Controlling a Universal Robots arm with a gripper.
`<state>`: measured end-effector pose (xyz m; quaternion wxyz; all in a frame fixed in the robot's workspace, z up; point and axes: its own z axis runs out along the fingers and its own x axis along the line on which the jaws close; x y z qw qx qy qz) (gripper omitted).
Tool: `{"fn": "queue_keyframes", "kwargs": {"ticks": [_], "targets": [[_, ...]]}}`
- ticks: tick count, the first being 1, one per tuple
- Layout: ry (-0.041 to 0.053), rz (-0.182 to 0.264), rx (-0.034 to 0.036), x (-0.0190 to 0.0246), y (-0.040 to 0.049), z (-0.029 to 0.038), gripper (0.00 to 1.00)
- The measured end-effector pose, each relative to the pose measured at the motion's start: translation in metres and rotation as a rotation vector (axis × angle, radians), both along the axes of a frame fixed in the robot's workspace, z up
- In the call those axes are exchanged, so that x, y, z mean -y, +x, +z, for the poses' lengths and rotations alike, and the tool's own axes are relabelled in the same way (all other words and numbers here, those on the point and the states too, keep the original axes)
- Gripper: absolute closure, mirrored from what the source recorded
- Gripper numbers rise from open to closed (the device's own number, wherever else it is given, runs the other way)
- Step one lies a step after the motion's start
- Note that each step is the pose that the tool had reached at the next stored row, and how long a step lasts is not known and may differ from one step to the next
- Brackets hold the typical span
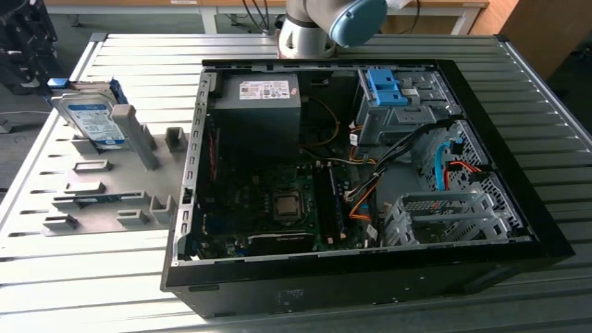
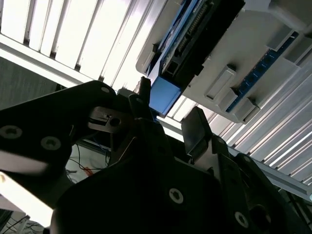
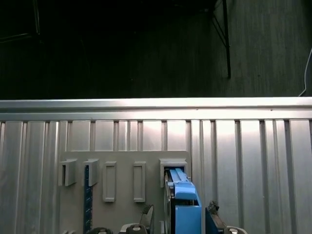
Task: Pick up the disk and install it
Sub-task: 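Pick up the disk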
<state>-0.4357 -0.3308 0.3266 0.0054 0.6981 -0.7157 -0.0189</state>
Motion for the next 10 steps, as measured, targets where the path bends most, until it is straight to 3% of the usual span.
{"fn": "queue_keyframes", "kwargs": {"ticks": [4,10], "targets": [[0.0000,0.000,0.0177,-0.0001,-0.0004,-0.0047,0.47],[-0.0001,0.000,0.0191,-0.0003,-0.0007,-0.0156,0.47]]}}
